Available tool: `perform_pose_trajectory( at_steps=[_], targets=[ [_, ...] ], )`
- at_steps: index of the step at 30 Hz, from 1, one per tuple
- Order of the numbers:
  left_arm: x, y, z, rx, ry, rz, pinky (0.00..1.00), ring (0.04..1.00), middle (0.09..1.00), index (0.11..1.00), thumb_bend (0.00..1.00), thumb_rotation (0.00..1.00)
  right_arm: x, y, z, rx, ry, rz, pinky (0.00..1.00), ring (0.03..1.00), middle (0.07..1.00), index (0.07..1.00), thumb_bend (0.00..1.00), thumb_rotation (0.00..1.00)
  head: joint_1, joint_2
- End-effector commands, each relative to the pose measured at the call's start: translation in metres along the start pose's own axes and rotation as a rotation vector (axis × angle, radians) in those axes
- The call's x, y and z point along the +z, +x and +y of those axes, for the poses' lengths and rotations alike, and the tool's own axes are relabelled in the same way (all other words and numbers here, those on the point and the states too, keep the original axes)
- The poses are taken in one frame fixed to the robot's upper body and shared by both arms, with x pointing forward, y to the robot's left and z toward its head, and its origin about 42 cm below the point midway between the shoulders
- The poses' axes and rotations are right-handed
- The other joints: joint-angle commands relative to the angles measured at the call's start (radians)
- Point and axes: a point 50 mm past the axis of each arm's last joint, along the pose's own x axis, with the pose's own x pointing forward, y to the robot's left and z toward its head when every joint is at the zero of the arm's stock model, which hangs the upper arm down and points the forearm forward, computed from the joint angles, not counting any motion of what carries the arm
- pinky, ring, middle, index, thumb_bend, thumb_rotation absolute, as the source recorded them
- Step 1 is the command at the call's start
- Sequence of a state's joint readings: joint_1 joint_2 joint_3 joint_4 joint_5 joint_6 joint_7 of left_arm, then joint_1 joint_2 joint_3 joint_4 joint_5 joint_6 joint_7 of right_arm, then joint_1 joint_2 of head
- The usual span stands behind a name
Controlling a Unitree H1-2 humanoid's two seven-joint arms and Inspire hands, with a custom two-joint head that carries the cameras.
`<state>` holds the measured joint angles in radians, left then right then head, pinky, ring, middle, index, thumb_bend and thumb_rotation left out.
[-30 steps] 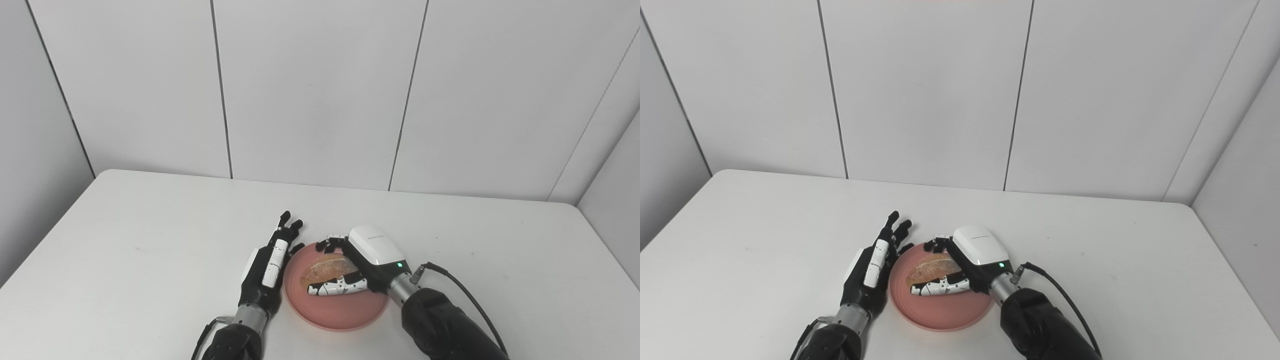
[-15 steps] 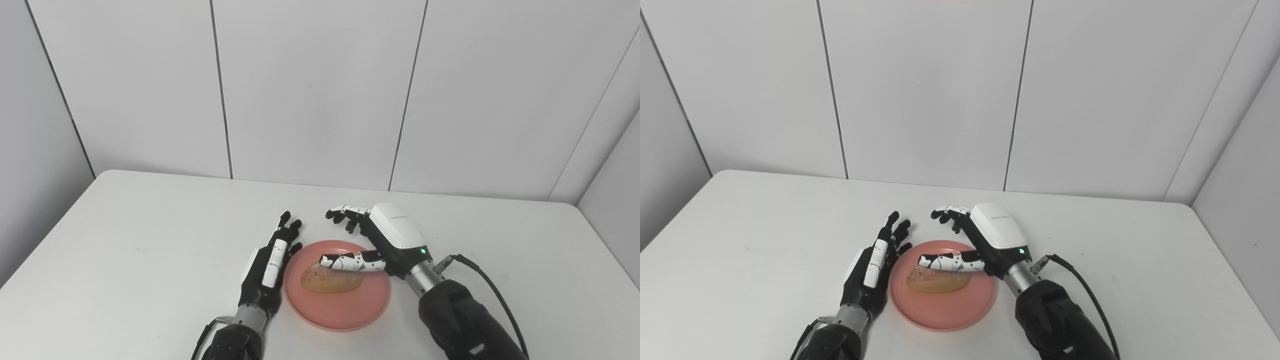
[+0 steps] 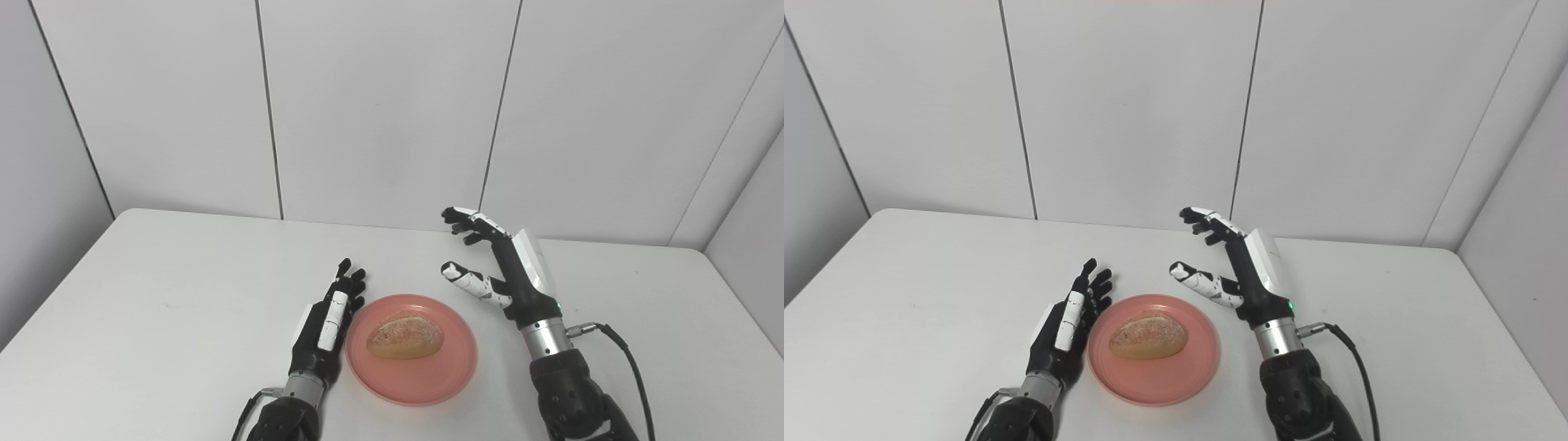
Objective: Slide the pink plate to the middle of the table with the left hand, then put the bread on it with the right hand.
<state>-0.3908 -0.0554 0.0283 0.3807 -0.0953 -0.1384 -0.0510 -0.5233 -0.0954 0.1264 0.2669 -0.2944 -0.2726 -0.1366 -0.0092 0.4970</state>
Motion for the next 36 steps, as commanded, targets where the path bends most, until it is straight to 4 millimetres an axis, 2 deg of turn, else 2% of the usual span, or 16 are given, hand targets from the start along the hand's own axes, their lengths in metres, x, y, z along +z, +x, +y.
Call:
perform_pose_trajectory(
  at_steps=[1,3,6,12,13,17,22,24,26,27,32,36],
  targets=[
    [-0.026,-0.022,0.021,0.064,0.064,0.009,0.97,0.957,0.960,1.000,0.80,0.90,0.000,0.001,-0.001,-0.056,0.146,-0.002,0.71,0.762,0.782,0.784,0.89,1.00,0.000,0.001],
    [-0.022,-0.020,0.024,0.081,0.103,-0.041,1.00,0.987,0.982,1.000,0.74,0.92,-0.010,-0.005,0.004,-0.112,0.273,0.065,0.75,0.780,0.790,0.790,0.92,1.00,-0.002,0.001],
    [-0.018,-0.017,0.029,0.098,0.153,-0.091,1.00,0.999,0.997,1.000,0.73,0.94,-0.027,-0.015,0.013,-0.202,0.402,0.147,0.79,0.803,0.801,0.792,0.91,1.00,-0.003,0.003],
    [-0.013,-0.008,0.043,0.136,0.197,-0.087,1.00,1.000,1.000,1.000,0.81,0.97,-0.056,-0.032,0.024,-0.283,0.495,0.274,0.94,0.903,0.885,0.888,0.82,1.00,-0.009,0.008],
    [-0.012,-0.005,0.046,0.140,0.200,-0.069,1.00,1.000,1.000,1.000,0.83,0.97,-0.061,-0.035,0.025,-0.289,0.503,0.301,0.97,0.924,0.906,0.914,0.82,1.00,-0.015,0.009],
    [-0.008,0.004,0.057,0.143,0.200,-0.001,1.00,1.000,1.000,1.000,0.86,0.97,-0.074,-0.040,0.029,-0.308,0.560,0.380,1.00,0.952,0.934,0.944,0.84,1.00,-0.043,0.020],
    [-0.008,0.012,0.063,0.128,0.182,0.082,1.00,1.000,1.000,1.000,0.87,0.98,-0.080,-0.043,0.035,-0.334,0.621,0.465,1.00,0.974,0.954,0.960,0.83,1.00,-0.087,0.052],
    [-0.007,0.013,0.065,0.115,0.158,0.107,1.00,1.000,1.000,1.000,0.88,0.97,-0.081,-0.044,0.039,-0.340,0.607,0.487,1.00,0.980,0.960,0.969,0.83,1.00,-0.123,0.076],
    [-0.007,0.013,0.066,0.105,0.137,0.120,1.00,1.000,1.000,1.000,0.86,0.96,-0.082,-0.045,0.042,-0.341,0.591,0.497,1.00,0.986,0.967,0.976,0.83,1.00,-0.127,0.078],
    [-0.007,0.013,0.068,0.108,0.124,0.128,1.00,1.000,1.000,1.000,0.86,0.96,-0.081,-0.046,0.045,-0.339,0.580,0.500,1.00,0.990,0.969,0.975,0.83,1.00,-0.153,0.090],
    [-0.007,0.013,0.071,0.121,0.065,0.158,1.00,1.000,1.000,1.000,0.83,0.99,-0.081,-0.050,0.051,-0.333,0.554,0.504,1.00,0.993,0.967,0.974,0.79,1.00,-0.163,0.097],
    [-0.013,0.008,0.065,0.139,0.044,0.132,1.00,1.000,1.000,1.000,0.82,0.99,-0.082,-0.054,0.051,-0.323,0.533,0.509,1.00,0.992,0.967,0.969,0.80,1.00,-0.151,0.107]
  ],
)
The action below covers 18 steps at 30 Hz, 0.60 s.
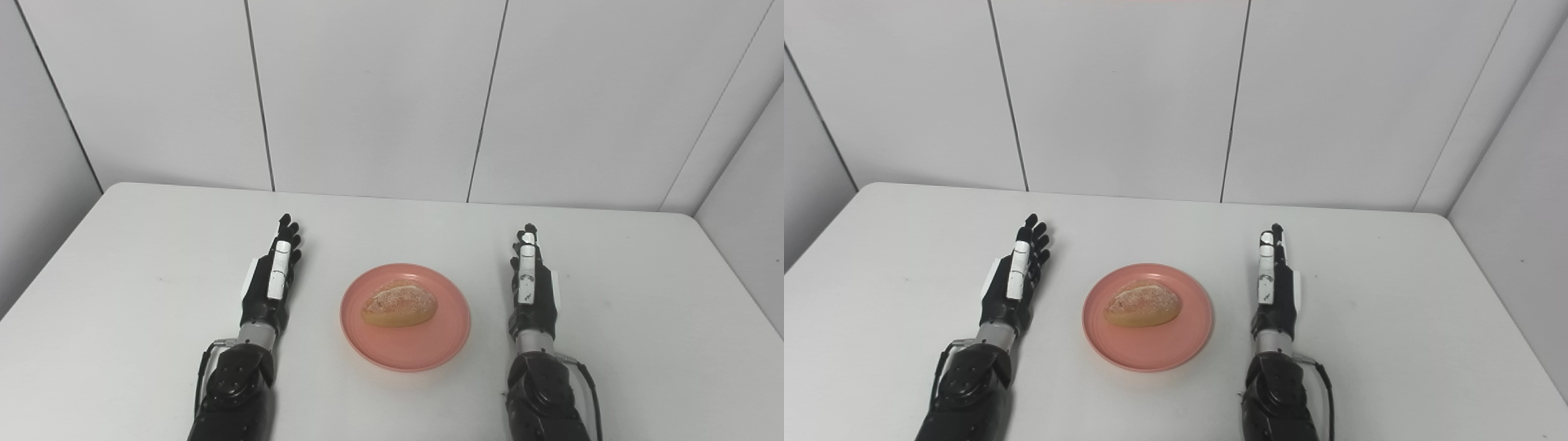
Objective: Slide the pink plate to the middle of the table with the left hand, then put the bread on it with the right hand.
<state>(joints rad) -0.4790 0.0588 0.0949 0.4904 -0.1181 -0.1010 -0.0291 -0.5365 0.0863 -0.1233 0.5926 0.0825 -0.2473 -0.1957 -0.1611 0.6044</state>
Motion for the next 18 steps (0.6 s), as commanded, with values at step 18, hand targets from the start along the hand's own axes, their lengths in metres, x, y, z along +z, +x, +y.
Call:
perform_pose_trajectory(
  at_steps=[18],
  targets=[
    [-0.044,-0.027,-0.019,0.093,0.001,-0.010,1.00,1.000,1.000,1.000,0.86,0.97,-0.027,-0.022,-0.017,0.002,-0.002,0.101,1.00,0.973,0.944,0.940,0.82,1.00,0.028,-0.007]
  ],
)
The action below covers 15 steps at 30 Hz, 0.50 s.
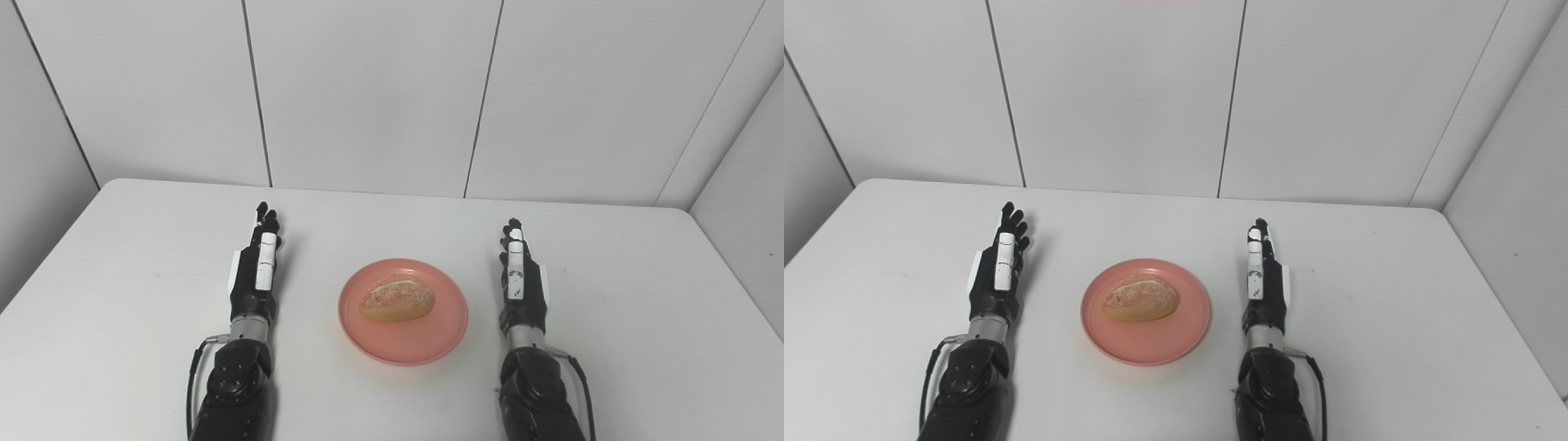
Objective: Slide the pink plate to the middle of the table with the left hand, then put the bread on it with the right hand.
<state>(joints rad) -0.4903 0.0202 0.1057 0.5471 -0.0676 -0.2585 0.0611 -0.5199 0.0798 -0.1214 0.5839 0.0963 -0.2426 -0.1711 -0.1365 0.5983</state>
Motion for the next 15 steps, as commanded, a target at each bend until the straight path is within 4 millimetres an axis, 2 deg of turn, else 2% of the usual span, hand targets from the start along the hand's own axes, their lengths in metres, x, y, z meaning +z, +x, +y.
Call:
perform_pose_trajectory(
  at_steps=[1,9,15],
  targets=[
    [-0.038,-0.032,-0.007,0.015,-0.001,0.098,1.00,1.000,1.000,1.000,0.85,0.97,-0.024,-0.018,-0.013,-0.010,-0.002,0.091,1.00,0.970,0.939,0.934,0.82,1.00,0.004,-0.001],
    [-0.034,-0.028,-0.007,-0.004,-0.035,0.133,1.00,1.000,1.000,1.000,0.94,0.95,-0.028,-0.020,-0.020,0.012,-0.019,0.105,1.00,0.953,0.923,0.918,0.83,1.00,0.010,-0.006],
    [-0.029,-0.026,-0.009,-0.016,-0.055,0.172,1.00,1.000,1.000,1.000,0.91,0.94,-0.030,-0.023,-0.024,0.026,-0.040,0.102,1.00,0.954,0.923,0.925,0.83,1.00,0.015,-0.008]
  ],
)
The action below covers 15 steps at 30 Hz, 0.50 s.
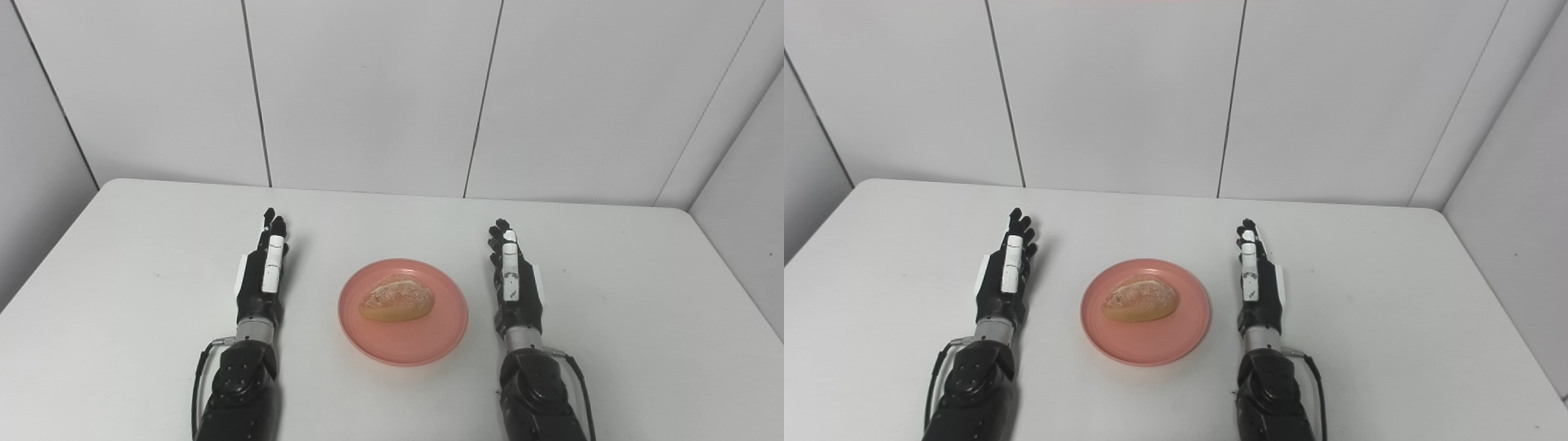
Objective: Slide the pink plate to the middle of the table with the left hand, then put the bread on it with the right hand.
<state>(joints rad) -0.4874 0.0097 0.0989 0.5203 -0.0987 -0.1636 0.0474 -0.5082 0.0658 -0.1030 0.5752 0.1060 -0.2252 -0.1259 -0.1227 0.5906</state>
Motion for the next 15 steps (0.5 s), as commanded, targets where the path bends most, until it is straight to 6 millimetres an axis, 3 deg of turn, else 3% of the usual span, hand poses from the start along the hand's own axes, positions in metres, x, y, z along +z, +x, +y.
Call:
perform_pose_trajectory(
  at_steps=[1,15],
  targets=[
    [-0.0291,-0.0230,-0.0022,0.000,-0.021,0.099,1.00,1.000,1.000,1.000,0.90,0.94,-0.0286,-0.0211,-0.0205,-0.026,-0.026,0.085,1.00,0.956,0.924,0.925,0.83,1.00,0.000,0.000],
    [-0.0245,-0.0223,0.0001,-0.043,0.033,0.132,1.00,1.000,1.000,1.000,0.83,0.94,-0.0304,-0.0214,-0.0182,-0.056,-0.085,0.087,1.00,0.987,0.943,0.935,0.84,1.00,-0.005,-0.002]
  ],
)
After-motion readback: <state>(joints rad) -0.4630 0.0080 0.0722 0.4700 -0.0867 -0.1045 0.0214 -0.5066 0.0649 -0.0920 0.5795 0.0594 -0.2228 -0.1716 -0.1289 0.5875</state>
